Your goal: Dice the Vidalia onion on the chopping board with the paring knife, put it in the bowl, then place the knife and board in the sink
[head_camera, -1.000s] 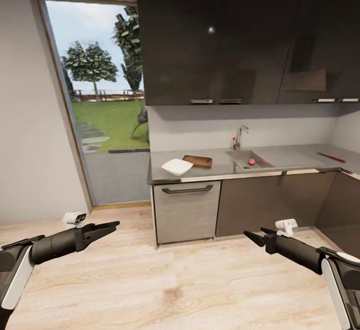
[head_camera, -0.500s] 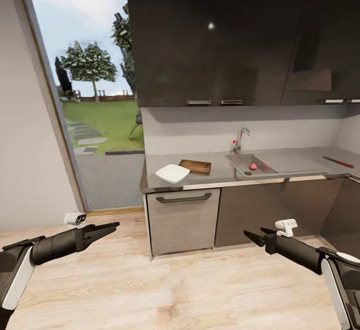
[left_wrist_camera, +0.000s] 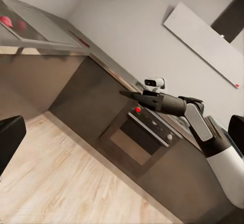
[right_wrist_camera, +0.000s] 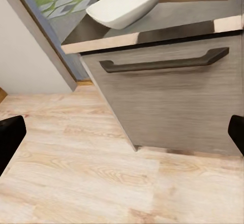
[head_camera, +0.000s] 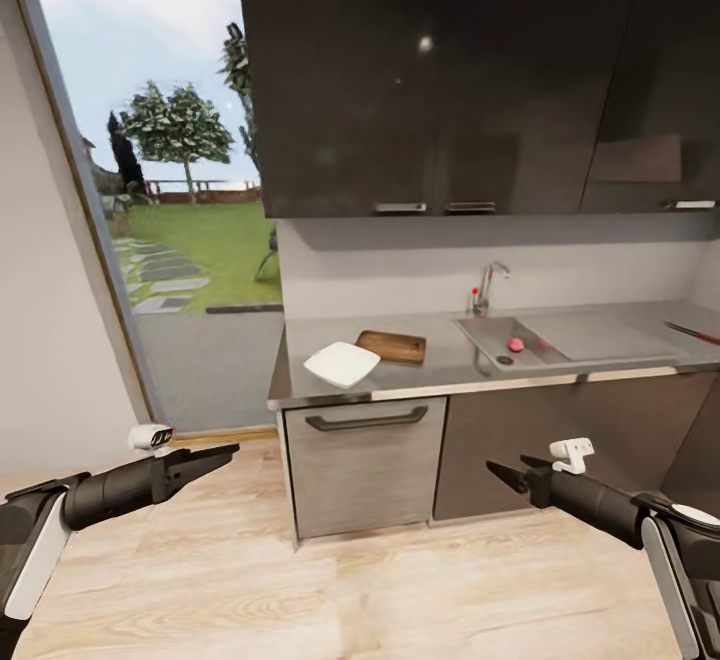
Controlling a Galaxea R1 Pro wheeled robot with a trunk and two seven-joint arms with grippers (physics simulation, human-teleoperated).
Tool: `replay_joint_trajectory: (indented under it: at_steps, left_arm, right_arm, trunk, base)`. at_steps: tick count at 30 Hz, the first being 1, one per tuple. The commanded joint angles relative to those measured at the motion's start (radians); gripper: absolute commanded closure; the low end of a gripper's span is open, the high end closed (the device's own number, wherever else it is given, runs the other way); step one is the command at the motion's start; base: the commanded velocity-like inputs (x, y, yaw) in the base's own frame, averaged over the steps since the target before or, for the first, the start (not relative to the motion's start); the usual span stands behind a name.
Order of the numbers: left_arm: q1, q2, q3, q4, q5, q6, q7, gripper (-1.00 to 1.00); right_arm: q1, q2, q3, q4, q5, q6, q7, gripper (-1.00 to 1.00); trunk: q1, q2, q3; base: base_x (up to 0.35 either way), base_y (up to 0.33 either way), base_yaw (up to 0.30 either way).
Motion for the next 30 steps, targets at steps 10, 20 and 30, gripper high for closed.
replay_joint_trajectory:
  at_steps: [10,20,30]
  left_arm:
    - [0.000,0.000,0.000,0.000,0.002,0.010,-0.002,-1.00]
    - [0.000,0.000,0.000,0.000,0.002,0.010,-0.001,-1.00]
    - [0.000,0.000,0.000,0.004,0.003,0.010,0.000,-1.00]
  right_arm:
    - [0.000,0.000,-0.006,-0.002,-0.016,0.006,0.043,-1.00]
    - [0.000,0.000,-0.031,-0.002,-0.006,0.004,0.066,-1.00]
    - [0.000,0.000,-0.024,-0.002,0.001,0.007,0.048,-1.00]
  trunk:
    - [0.001,-0.001,0.000]
    - [0.001,-0.001,0.000]
    - [0.001,-0.001,0.000]
  base:
    - [0.338,-0.077,0.000]
    - [0.338,-0.080,0.000]
    - [0.338,-0.082,0.000]
